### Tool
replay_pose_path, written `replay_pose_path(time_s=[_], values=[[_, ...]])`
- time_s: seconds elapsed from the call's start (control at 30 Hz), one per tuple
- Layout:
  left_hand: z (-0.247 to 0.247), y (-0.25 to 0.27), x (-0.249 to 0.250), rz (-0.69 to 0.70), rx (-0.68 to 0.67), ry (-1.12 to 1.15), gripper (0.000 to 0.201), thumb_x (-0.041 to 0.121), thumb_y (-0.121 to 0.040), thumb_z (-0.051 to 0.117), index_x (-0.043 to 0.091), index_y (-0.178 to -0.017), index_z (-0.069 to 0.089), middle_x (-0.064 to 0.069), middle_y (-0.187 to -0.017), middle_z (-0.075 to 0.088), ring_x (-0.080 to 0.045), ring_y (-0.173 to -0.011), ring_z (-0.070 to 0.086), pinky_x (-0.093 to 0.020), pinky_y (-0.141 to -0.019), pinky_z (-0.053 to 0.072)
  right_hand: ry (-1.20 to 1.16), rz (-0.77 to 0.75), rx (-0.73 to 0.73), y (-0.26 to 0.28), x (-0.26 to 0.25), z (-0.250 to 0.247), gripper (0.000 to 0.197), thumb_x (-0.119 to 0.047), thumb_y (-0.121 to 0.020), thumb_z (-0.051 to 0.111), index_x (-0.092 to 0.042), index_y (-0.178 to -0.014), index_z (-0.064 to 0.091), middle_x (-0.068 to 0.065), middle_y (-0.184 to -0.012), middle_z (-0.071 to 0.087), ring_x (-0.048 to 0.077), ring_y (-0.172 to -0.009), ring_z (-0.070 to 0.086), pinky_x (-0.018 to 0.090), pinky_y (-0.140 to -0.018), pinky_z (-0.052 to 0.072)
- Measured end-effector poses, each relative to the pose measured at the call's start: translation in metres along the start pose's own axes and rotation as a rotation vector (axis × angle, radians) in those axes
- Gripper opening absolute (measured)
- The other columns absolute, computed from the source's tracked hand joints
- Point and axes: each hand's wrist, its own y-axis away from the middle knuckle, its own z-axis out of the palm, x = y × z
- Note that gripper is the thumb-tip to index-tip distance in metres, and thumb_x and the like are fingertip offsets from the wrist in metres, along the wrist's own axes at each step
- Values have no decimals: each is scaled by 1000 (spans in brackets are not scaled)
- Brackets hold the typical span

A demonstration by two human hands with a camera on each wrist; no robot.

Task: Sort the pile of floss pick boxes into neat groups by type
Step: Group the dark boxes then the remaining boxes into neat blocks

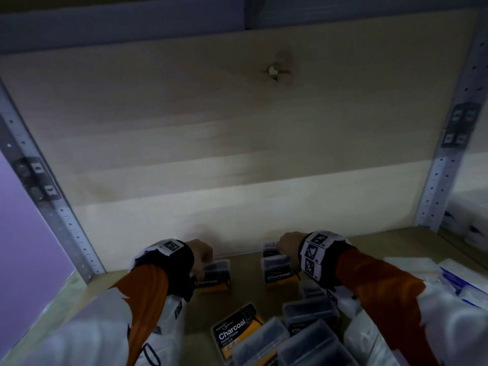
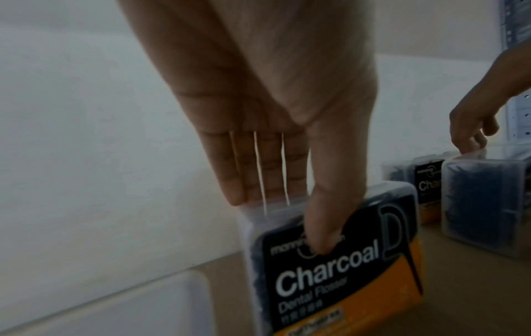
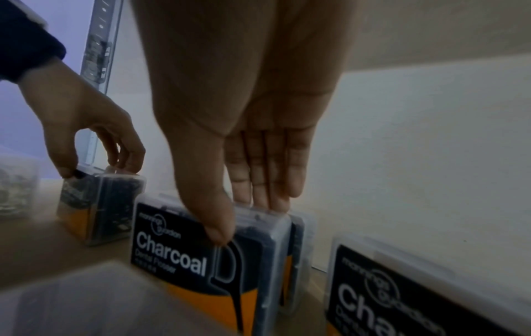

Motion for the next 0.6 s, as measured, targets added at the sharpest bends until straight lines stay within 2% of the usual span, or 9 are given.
replay_pose_path(time_s=[0.03, 0.1, 0.17, 0.27, 0.33, 0.43, 0.47, 0.53, 0.6], values=[[0, 0, 1, 12, 6, -1, 53, 20, -89, 61, 7, -137, 42, -10, -140, 46, -25, -125, 49, -29, -94, 45, -12, 4, 3, 1, -1, -1, 46, 1, -101, 32, -17, -58, 30, 4, -62, 21, 32, -76, 46, 28, -76, 32], [0, 0, 3, 30, 7, 2, 51, 21, -89, 62, 6, -135, 46, -10, -138, 49, -24, -124, 51, -26, -86, 48, -44, 7, 29, 1, 2, 2, 47, 2, -101, 30, -18, -59, 30, 2, -62, 21, 24, -62, 35, 21, -76, 23], [-1, 0, 6, 47, 11, 12, 52, 23, -88, 63, 6, -135, 47, -9, -138, 50, -24, -123, 51, -26, -87, 48, -55, 20, 74, 4, 3, 3, 46, -1, -100, 34, -20, -59, 28, 2, -61, 23, 13, -52, 21, 21, -76, 25], [-2, 1, 13, 74, 26, 33, 55, 27, -87, 65, 6, -135, 48, -9, -138, 50, -24, -122, 52, -28, -96, 46, -91, 3, 106, 3, 2, 7, 46, -1, -100, 37, -17, -58, 25, 3, -61, 22, 12, -51, 20, 23, -76, 27], [-2, 1, 18, 104, 29, 46, 53, 28, -87, 66, 6, -133, 50, -10, -135, 53, -21, -116, 54, -25, -86, 49, -149, 8, 120, -1, 5, 12, 46, 0, -100, 36, -17, -59, 27, 3, -62, 22, 12, -51, 19, 24, -76, 26], [-3, 2, 25, 135, 26, 37, 52, 29, -87, 66, 5, -131, 53, -10, -133, 55, -24, -117, 55, -27, -89, 48, -175, 33, 175, -1, 10, 16, 20, -10, -95, 51, -17, -80, 41, -2, -66, 32, 6, -53, 24, 26, -76, 32], [-4, 1, 28, 141, 23, 32, 52, 29, -86, 67, 4, -130, 54, -11, -132, 56, -25, -119, 55, -29, -93, 47, -185, 34, 179, 0, 11, 17, 17, -12, -93, 55, -19, -89, 41, 0, -74, 44, 8, -55, 29, 25, -77, 33], [-4, 2, 32, 151, 20, 33, 52, 30, -86, 67, 5, -130, 55, -11, -132, 57, -26, -120, 55, -31, -96, 47, -219, 24, 156, -1, 12, 19, 20, -12, -90, 60, -23, -98, 45, 9, -108, 60, 12, -73, 42, 24, -77, 33], [-5, 2, 35, 158, 22, 30, 53, 30, -86, 67, 5, -130, 54, -10, -133, 56, -26, -120, 54, -31, -97, 46, -216, 11, 164, 0, 12, 19, 31, -12, -89, 62, -22, -118, 57, 12, -130, 57, 11, -95, 52, 23, -76, 33]])
